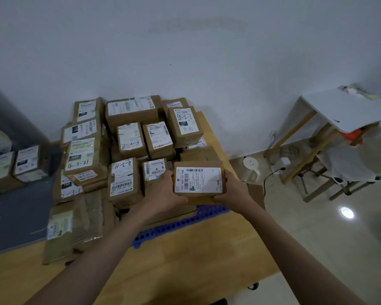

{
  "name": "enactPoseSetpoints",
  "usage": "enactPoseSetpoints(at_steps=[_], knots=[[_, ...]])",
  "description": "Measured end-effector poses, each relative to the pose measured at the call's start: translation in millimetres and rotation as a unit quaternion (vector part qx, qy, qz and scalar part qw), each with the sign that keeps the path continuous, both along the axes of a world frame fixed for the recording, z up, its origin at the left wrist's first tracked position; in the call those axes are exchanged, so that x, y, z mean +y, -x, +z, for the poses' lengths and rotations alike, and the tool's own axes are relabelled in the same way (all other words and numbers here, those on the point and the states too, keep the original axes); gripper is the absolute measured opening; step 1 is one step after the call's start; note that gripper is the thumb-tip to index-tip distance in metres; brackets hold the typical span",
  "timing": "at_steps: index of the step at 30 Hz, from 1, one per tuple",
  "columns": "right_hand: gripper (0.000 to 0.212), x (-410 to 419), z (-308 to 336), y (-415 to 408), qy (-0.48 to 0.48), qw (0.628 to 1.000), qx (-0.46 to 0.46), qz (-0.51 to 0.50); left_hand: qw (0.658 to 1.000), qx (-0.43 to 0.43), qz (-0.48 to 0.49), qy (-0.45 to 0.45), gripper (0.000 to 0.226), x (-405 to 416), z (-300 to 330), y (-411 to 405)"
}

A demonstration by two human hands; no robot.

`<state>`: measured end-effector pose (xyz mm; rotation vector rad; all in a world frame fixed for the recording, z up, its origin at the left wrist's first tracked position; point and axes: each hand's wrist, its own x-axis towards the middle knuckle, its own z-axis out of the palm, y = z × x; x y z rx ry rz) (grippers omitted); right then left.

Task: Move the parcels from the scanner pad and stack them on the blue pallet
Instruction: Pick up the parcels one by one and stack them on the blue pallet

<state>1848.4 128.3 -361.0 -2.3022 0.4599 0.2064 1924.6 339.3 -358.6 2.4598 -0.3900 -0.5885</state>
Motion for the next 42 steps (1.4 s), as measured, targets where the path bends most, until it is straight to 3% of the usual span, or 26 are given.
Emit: enactPoseSetpoints(at_steps=[5,11,15,22,42], knots=[[0.084,-35,-12,-38,0.003,0.999,0.001,0.039,0.999,0.0,0.04,-0.017,0.079,-29,-9,-17],[0.081,-54,-20,-86,-0.052,0.995,-0.008,0.088,0.995,0.005,0.099,-0.03,0.081,-46,-20,-44],[0.089,-56,-24,-114,-0.087,0.988,-0.027,0.125,0.991,0.008,0.125,-0.045,0.079,-49,-26,-61],[0.098,-58,-44,-154,-0.06,0.985,0.007,0.161,0.987,0.02,0.151,-0.059,0.078,-51,-35,-85],[0.091,-58,-43,-165,-0.042,0.983,0.032,0.175,0.988,0.026,0.14,-0.066,0.087,-45,-26,-96]])
